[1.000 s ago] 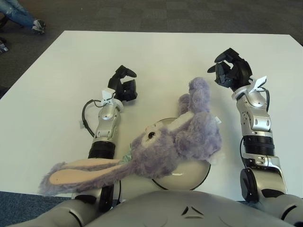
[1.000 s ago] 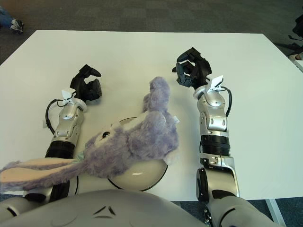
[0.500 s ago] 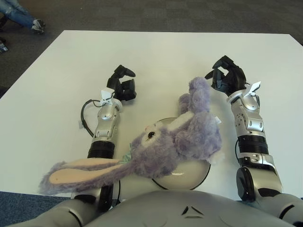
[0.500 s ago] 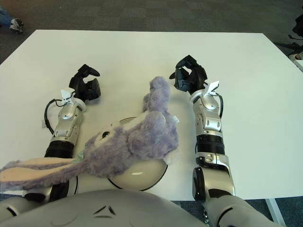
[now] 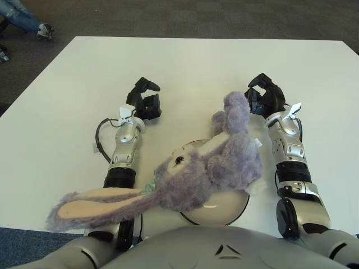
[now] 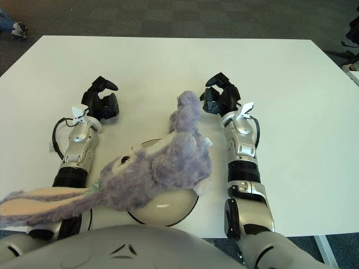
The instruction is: Put the doll into the plate.
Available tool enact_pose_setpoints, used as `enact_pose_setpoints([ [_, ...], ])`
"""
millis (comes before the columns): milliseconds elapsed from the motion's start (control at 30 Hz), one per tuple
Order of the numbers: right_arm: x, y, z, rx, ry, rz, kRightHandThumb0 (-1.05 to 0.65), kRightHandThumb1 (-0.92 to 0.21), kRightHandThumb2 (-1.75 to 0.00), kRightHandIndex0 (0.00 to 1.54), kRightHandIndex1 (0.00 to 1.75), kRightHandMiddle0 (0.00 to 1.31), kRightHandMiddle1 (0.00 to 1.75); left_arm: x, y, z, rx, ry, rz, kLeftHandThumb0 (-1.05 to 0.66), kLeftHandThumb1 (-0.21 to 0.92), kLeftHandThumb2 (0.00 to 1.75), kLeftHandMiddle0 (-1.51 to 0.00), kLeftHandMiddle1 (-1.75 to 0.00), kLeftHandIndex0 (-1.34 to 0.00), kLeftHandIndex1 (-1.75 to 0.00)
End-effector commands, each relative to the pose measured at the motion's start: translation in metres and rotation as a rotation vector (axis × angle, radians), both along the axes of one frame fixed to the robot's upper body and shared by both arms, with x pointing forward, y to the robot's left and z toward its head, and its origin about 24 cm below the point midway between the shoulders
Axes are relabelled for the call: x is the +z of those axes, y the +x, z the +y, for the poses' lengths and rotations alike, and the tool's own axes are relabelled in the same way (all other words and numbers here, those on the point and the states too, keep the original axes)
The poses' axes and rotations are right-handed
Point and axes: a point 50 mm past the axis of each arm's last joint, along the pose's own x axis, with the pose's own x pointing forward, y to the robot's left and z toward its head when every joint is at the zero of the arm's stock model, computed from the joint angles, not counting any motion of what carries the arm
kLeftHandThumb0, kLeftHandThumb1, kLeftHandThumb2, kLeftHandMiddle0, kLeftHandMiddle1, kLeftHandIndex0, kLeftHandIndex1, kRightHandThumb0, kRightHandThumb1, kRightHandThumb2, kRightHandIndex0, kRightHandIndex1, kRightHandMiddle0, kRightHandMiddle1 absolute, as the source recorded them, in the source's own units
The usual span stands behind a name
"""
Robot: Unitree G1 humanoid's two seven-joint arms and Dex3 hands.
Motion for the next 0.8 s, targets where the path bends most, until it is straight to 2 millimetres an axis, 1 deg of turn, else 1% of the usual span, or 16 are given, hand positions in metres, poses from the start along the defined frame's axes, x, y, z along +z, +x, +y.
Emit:
enact_pose_setpoints([
  [0, 0.0, 0.002, -0.001, -0.01, 0.036, -0.005, -0.01, -0.12, -1.54, 0.75, 1.71, 0.54, 1.75, -0.001, -0.002, 0.002, -0.004, 0.003, -0.006, -0.43, 0.46, 1.13, -1.2, -1.75, -0.5, -1.75],
  [100, -0.002, 0.001, 0.0, -0.012, 0.048, 0.01, -0.01, -0.02, -1.64, 0.82, 1.73, 0.64, 1.71, -0.001, -0.003, 0.002, -0.003, 0.003, -0.008, -0.43, 0.46, 1.13, -1.2, -1.75, -0.5, -1.75],
  [233, -0.004, 0.001, 0.0, -0.017, 0.068, 0.025, -0.01, 0.08, -1.72, 0.89, 1.74, 0.75, 1.61, -0.002, -0.003, 0.002, -0.002, 0.004, -0.01, -0.43, 0.46, 1.14, -1.21, -1.75, -0.5, -1.75],
  [433, -0.005, 0.001, 0.0, -0.02, 0.084, 0.034, -0.01, 0.13, -1.74, 0.93, 1.75, 0.85, 1.51, -0.002, -0.004, 0.001, 0.0, 0.005, -0.011, -0.43, 0.46, 1.14, -1.21, -1.75, -0.5, -1.75],
  [467, -0.006, 0.0, 0.0, -0.019, 0.087, 0.036, -0.01, 0.13, -1.74, 0.93, 1.75, 0.85, 1.51, -0.002, -0.004, 0.001, 0.001, 0.005, -0.012, -0.43, 0.46, 1.14, -1.21, -1.75, -0.5, -1.75],
  [500, -0.007, 0.0, 0.0, -0.019, 0.089, 0.037, -0.01, 0.11, -1.74, 0.91, 1.75, 0.8, 1.58, -0.002, -0.004, 0.001, 0.001, 0.006, -0.012, -0.43, 0.46, 1.14, -1.2, -1.75, -0.5, -1.75],
  [567, -0.008, -0.001, 0.0, -0.019, 0.096, 0.04, -0.01, 0.09, -1.75, 0.89, 1.75, 0.74, 1.67, -0.002, -0.004, 0.001, 0.005, 0.004, -0.016, -0.43, 0.46, 1.14, -1.2, -1.75, -0.5, -1.75],
  [767, -0.012, -0.005, 0.003, -0.027, 0.119, 0.04, -0.01, 0.08, -1.75, 0.9, 1.71, 0.7, 1.74, -0.002, -0.005, 0.0, 0.024, -0.008, -0.03, -0.44, 0.45, 1.15, -1.2, -1.75, -0.5, -1.75],
])
